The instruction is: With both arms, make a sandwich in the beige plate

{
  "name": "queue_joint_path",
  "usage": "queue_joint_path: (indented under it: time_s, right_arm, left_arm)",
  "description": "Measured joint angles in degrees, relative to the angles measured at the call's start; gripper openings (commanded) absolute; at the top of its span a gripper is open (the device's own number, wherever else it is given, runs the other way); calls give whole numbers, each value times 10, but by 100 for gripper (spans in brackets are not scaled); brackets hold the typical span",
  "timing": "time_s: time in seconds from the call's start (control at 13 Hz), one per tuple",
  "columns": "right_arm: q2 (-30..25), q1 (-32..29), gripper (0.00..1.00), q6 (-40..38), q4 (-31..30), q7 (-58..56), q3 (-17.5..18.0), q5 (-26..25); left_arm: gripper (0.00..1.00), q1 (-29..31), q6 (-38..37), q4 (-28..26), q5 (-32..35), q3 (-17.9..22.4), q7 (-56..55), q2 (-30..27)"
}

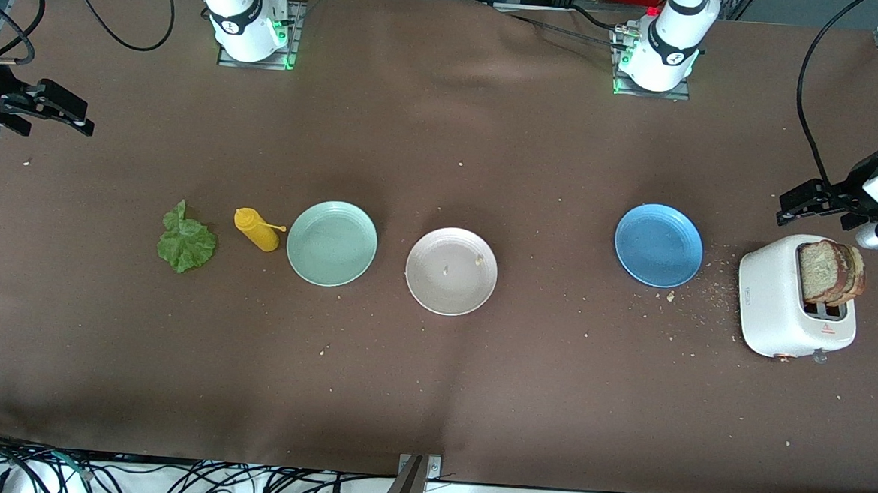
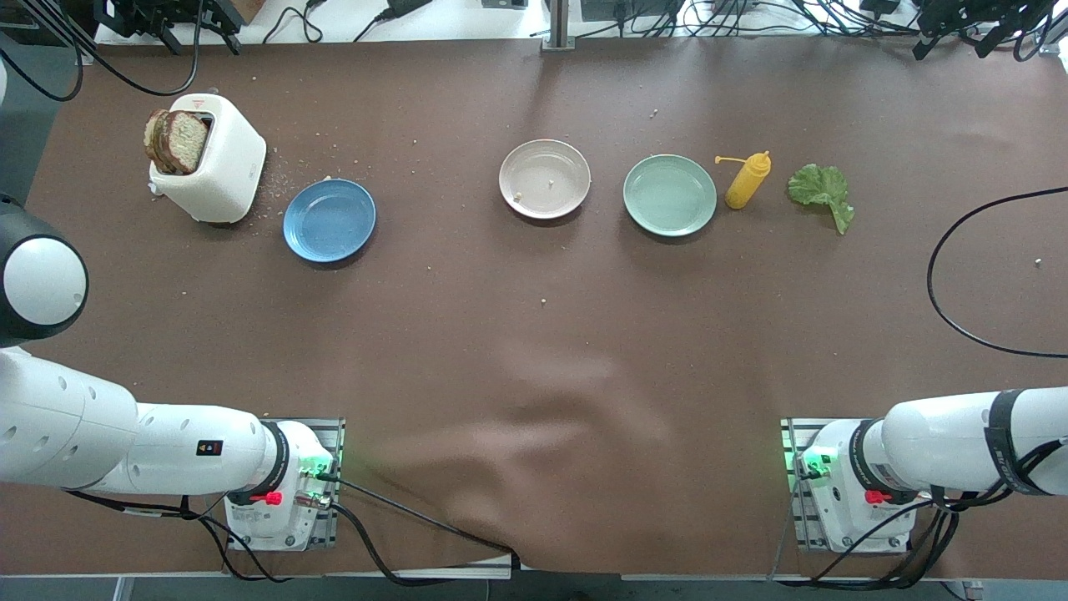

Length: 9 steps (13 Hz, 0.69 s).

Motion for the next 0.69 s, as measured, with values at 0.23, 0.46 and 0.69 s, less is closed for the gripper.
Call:
queue_joint_path:
  time_s: [0.23,0.46,0.69]
  right_arm:
    - [0,0,100,0,0,0,0,0]
    - [0,0,100,0,0,0,0,0]
    - [0,0,100,0,0,0,0,0]
  left_arm:
    - [100,0,-1,0,0,-1,0,1]
    - [100,2,-4,-2,0,-1,4,1]
    - [100,3,-4,-2,0,-2,7,1]
